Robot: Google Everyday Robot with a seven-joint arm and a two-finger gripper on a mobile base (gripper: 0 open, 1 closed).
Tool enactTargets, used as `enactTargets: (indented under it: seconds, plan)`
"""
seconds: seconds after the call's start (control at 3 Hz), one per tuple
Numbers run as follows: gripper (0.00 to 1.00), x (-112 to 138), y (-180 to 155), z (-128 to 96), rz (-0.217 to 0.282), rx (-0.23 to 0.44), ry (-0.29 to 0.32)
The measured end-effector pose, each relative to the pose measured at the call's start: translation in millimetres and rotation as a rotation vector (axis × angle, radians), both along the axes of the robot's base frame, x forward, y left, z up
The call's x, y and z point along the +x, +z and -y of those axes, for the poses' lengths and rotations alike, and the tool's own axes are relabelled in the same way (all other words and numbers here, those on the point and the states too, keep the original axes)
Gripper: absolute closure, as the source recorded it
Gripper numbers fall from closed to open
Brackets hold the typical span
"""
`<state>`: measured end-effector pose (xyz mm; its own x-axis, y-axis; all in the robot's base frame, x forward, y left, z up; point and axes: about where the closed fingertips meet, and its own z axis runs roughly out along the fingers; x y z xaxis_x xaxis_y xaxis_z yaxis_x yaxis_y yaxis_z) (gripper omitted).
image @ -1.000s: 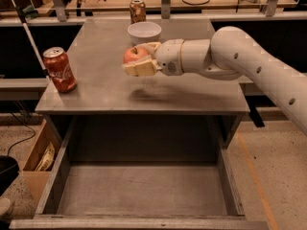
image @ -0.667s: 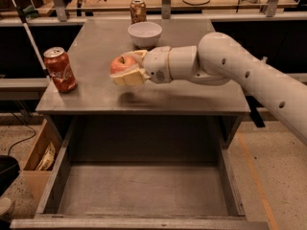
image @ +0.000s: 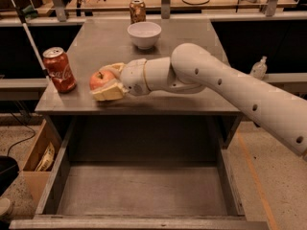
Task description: Move apple near coke can
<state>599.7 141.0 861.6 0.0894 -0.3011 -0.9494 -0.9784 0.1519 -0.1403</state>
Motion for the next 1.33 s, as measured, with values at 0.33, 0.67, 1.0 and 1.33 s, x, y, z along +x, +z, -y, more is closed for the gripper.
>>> enactTargets:
  seconds: [0.33,0.67,1.0,1.33]
  plan:
    - [1.00,-9.4,-1.3,-17.7,-0.024,0.030,0.051]
    - [0.82,-10.0,-1.2,-18.9,-0.023,0.028,0.052]
    - [0.59,-11.2,-1.2,-21.3,-0.023,0.028,0.057]
    - [0.35,-12.4,-1.2,-23.7,-0.024,0.029,0.061]
